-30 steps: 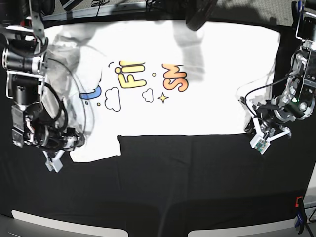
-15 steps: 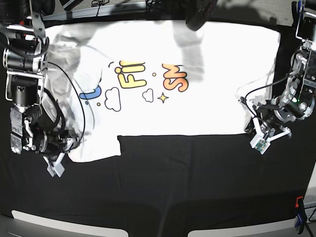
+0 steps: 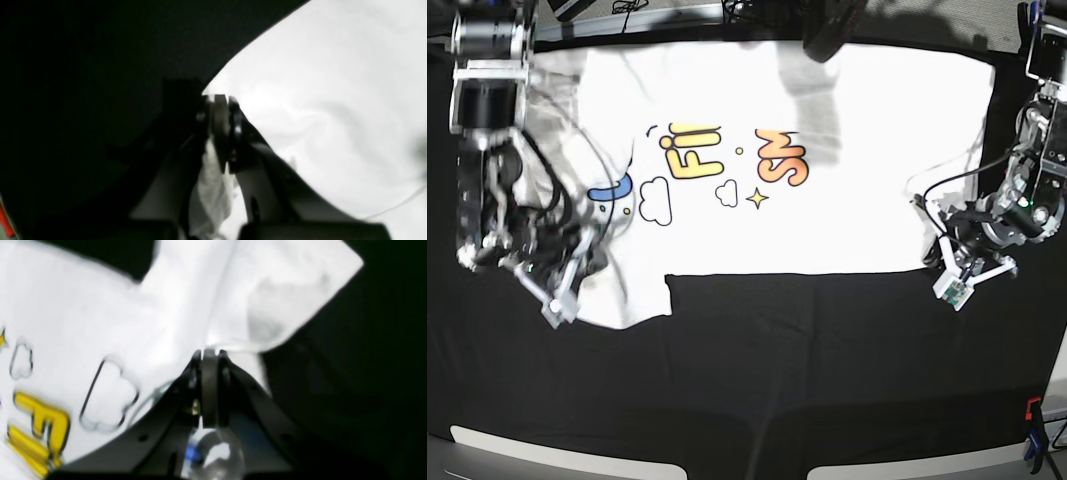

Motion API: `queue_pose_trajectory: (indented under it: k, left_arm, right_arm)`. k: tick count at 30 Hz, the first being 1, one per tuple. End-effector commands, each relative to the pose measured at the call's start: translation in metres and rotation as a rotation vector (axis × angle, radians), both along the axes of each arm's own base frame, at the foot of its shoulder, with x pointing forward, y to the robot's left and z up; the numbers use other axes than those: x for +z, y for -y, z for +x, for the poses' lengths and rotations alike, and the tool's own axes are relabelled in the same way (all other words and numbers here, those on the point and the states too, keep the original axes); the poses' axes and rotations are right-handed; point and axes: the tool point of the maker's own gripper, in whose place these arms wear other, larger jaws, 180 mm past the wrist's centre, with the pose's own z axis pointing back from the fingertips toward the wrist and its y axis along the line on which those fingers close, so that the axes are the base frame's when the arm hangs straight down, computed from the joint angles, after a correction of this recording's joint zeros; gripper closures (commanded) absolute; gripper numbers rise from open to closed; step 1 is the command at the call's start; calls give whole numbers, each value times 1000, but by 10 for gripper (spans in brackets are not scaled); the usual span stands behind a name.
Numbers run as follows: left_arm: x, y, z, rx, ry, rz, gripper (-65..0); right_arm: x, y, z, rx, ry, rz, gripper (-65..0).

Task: Layout the t-shirt on the table in an organized manner, then fold the t-shirt properly
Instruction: 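Lift the hem with both grippers and fold it over toward the collar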

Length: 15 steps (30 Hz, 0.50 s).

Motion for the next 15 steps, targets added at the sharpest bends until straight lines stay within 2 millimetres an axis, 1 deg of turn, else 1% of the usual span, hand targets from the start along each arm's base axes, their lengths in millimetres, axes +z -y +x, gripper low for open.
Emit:
queue_pose_trajectory:
  k: [1, 4, 7, 10, 15]
  left_arm:
    - [19, -2, 10, -8, 68, 16, 0]
    - [24, 5, -1, -32, 98, 51, 0]
    - [27, 15, -17, -47, 118, 62, 0]
    - [25, 15, -32, -49, 130, 105, 0]
    - [15, 3, -47, -9, 120, 182, 0]
  right_arm:
    - [15, -2, 1, 24, 40, 5, 0]
    - [15, -15, -29, 59, 24, 23, 0]
    - [20, -16, -53, 55, 31, 46, 0]
    - [23, -5, -75, 28, 33, 24, 0]
    - [29, 14, -107, -18, 28, -20, 0]
